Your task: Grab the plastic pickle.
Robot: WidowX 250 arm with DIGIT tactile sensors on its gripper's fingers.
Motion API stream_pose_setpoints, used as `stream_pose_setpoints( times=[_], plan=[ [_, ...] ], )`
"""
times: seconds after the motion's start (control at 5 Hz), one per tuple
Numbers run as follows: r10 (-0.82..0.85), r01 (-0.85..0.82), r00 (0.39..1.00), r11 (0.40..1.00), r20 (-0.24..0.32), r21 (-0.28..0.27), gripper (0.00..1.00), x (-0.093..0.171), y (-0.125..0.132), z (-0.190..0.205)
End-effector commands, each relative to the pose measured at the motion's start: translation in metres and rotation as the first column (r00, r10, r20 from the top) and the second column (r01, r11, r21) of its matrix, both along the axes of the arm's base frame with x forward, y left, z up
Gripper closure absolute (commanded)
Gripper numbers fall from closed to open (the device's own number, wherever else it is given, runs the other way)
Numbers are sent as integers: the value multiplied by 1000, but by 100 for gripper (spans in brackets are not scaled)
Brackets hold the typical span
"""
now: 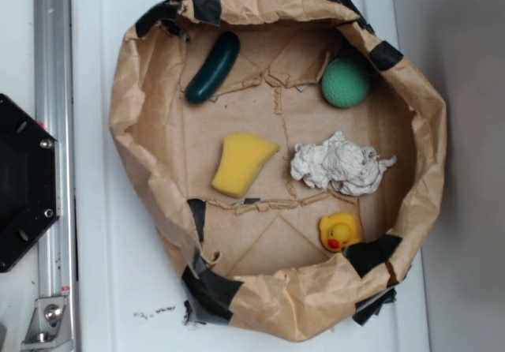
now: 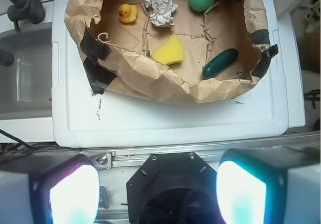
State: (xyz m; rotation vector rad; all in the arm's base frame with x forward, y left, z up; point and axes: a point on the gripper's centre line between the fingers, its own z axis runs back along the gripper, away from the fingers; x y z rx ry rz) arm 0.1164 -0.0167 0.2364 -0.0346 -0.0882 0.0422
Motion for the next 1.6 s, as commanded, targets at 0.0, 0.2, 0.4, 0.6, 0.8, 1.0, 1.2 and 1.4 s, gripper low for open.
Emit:
stream_pose_setpoints(
  times=[0.0,0.2,0.4,0.6,0.8,1.0,1.2,1.4],
  plan=[
    [0,0,1000,1000,0,0,0,0,0,0],
    [239,-241,970,970,-44,-35,0,46,23,-23],
    [396,-397,912,918,-104,7,0,79,35,-53],
    [541,-535,832,841,-122,77,0,101,46,-88],
    [698,-683,710,715,-97,149,0,106,65,-117],
    [741,-714,671,646,1,269,0,108,77,-129],
    [780,-752,624,581,52,311,0,103,96,-142],
    [808,-778,587,547,48,309,0,103,113,-159]
  ],
)
